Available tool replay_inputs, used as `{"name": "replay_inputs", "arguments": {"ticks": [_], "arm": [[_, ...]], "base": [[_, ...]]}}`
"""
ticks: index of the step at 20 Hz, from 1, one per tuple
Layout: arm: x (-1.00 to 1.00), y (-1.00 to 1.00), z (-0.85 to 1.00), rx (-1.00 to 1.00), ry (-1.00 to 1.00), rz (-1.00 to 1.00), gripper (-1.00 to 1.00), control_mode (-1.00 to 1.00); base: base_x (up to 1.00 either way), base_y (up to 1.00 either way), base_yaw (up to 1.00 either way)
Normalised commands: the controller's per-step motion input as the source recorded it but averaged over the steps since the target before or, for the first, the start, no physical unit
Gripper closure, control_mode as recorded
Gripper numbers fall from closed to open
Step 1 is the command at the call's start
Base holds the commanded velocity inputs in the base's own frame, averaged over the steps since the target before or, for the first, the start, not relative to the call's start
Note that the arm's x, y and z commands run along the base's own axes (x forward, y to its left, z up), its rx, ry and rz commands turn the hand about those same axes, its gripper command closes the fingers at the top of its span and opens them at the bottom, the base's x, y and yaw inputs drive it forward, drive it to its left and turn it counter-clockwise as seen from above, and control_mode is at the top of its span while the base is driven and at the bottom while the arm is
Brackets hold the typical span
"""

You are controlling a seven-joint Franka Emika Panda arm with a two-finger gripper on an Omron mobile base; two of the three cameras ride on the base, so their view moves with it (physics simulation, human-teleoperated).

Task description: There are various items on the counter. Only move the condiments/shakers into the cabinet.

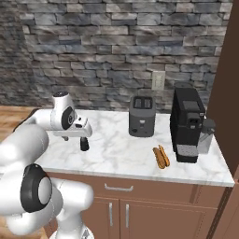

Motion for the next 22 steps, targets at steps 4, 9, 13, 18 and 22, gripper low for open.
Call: {"name": "replay_inputs", "arguments": {"ticks": [4, 9, 13, 18, 22], "arm": [[0.00, 0.00, -0.12, 0.00, -0.09, 0.00, -1.00, -1.00], [0.03, 0.02, -0.09, 0.00, -0.13, 0.00, -1.00, -1.00], [0.00, 0.00, -0.10, 0.00, -0.14, 0.00, -1.00, -1.00], [0.02, 0.00, -0.10, 0.00, -0.07, 0.00, -1.00, -1.00], [0.08, 0.00, -0.12, 0.00, -0.01, 0.00, -1.00, -1.00]], "base": [[0.00, 0.00, 0.00], [0.00, 0.00, 0.00], [0.00, 0.00, 0.00], [0.00, 0.00, 0.00], [0.00, 0.00, 0.00]]}}
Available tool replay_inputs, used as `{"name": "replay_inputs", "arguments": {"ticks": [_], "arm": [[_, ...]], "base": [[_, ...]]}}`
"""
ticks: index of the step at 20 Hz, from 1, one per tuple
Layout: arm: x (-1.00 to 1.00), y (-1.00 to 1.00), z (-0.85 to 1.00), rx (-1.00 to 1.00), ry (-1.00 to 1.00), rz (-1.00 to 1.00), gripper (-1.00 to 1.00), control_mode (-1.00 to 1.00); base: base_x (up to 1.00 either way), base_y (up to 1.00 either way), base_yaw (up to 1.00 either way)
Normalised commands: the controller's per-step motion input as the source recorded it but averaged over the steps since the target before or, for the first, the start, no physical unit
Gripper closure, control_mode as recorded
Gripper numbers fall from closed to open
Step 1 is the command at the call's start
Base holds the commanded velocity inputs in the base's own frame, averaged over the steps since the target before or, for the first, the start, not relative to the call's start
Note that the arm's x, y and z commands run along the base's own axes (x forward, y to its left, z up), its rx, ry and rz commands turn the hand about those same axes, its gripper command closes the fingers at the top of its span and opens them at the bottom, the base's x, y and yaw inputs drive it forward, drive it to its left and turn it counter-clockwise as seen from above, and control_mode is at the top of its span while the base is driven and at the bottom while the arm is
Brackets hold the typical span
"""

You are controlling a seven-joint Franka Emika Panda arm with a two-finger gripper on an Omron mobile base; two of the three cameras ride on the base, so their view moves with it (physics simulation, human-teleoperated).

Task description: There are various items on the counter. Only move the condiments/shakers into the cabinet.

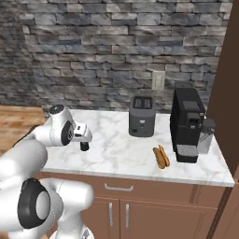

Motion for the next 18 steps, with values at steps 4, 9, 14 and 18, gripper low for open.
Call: {"name": "replay_inputs", "arguments": {"ticks": [4, 9, 14, 18], "arm": [[0.17, 0.00, -0.11, 0.00, 0.00, 0.00, -1.00, -1.00], [0.25, 0.00, -0.08, 0.00, 0.00, 0.00, -1.00, -1.00], [0.25, 0.00, -0.10, 0.00, 0.00, 0.00, -1.00, -1.00], [0.17, 0.00, -0.13, 0.00, 0.00, 0.00, -1.00, -1.00]], "base": [[0.00, 0.00, 0.00], [0.00, 0.00, 0.00], [0.00, 0.00, 0.00], [0.00, 0.00, 0.00]]}}
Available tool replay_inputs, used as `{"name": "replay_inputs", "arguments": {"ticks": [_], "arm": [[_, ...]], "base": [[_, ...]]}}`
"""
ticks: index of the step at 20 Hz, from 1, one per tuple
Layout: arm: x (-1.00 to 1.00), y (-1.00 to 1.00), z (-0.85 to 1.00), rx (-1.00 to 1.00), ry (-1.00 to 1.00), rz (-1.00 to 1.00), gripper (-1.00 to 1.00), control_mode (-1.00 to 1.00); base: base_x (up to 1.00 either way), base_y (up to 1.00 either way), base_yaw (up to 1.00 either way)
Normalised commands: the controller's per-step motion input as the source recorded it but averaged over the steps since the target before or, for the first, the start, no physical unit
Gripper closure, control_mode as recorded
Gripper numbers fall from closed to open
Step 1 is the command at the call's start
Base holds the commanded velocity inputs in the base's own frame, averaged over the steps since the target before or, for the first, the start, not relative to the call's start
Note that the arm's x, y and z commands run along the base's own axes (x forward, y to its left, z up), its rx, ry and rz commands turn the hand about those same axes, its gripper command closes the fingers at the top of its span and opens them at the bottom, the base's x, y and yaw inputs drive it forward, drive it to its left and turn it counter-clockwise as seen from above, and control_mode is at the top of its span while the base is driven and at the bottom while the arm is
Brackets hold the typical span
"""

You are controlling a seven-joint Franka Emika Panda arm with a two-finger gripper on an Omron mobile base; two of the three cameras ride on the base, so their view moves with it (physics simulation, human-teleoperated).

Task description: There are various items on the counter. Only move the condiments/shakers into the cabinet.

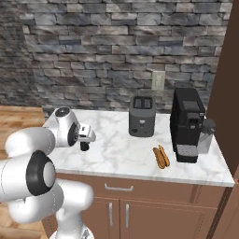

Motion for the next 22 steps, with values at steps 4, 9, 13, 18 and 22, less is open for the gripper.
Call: {"name": "replay_inputs", "arguments": {"ticks": [4, 9, 13, 18, 22], "arm": [[0.13, 0.00, -0.14, 0.00, 0.00, 0.00, -1.00, -1.00], [0.19, 0.00, -0.16, 0.00, 0.00, 0.00, -1.00, -1.00], [0.23, 0.00, -0.11, 0.00, 0.00, 0.00, -1.00, -1.00], [0.20, 0.00, -0.07, 0.00, 0.00, 0.00, -1.00, -1.00], [0.14, 0.00, -0.06, 0.00, 0.00, 0.00, -1.00, -1.00]], "base": [[0.00, 0.00, 0.00], [0.00, 0.00, 0.00], [0.00, 0.00, 0.00], [0.00, 0.00, 0.00], [0.00, 0.00, 0.00]]}}
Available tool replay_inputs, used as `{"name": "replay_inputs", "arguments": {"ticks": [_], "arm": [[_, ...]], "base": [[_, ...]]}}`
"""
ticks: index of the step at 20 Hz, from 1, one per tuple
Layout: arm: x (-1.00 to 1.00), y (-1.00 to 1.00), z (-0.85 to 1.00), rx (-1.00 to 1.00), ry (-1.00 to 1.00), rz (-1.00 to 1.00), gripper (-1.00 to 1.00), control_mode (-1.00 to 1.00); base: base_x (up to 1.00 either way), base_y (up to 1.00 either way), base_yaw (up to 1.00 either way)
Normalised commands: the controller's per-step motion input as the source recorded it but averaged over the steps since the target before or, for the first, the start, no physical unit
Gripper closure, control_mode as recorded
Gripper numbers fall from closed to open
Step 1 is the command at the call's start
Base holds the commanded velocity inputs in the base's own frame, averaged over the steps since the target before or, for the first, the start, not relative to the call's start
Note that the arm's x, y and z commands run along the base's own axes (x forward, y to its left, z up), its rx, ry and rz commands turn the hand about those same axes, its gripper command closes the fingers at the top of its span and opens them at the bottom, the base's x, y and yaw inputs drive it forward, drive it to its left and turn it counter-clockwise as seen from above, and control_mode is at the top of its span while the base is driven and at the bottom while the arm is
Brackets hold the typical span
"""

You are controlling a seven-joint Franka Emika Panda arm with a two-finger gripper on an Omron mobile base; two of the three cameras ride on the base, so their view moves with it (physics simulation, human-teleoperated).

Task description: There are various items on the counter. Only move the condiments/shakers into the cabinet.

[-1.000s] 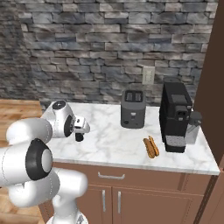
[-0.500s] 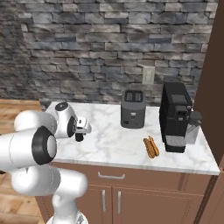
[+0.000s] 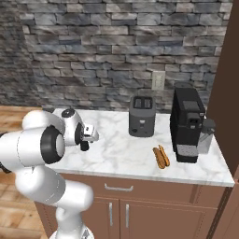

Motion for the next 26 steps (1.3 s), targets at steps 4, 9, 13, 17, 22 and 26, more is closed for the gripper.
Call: {"name": "replay_inputs", "arguments": {"ticks": [4, 9, 13, 17, 22, 26], "arm": [[0.13, 0.03, -0.04, 0.00, 0.00, 0.00, -1.00, -1.00], [0.07, 0.03, -0.02, 0.01, 0.00, 0.00, 1.00, -1.00], [0.00, 0.00, 0.00, 0.00, 0.00, 0.00, 1.00, -1.00], [-0.02, 0.00, 0.03, 0.00, 0.00, 0.00, 1.00, -1.00], [-0.39, 0.00, 0.69, 0.00, -0.22, 0.00, 1.00, -1.00], [-0.37, 0.00, 1.00, 0.00, -0.22, 0.00, 1.00, -1.00]], "base": [[0.00, 0.00, 0.00], [0.00, 0.00, 0.00], [0.00, 0.00, 0.00], [0.00, 0.00, 0.00], [0.00, 0.00, 0.00], [0.00, 0.00, 0.00]]}}
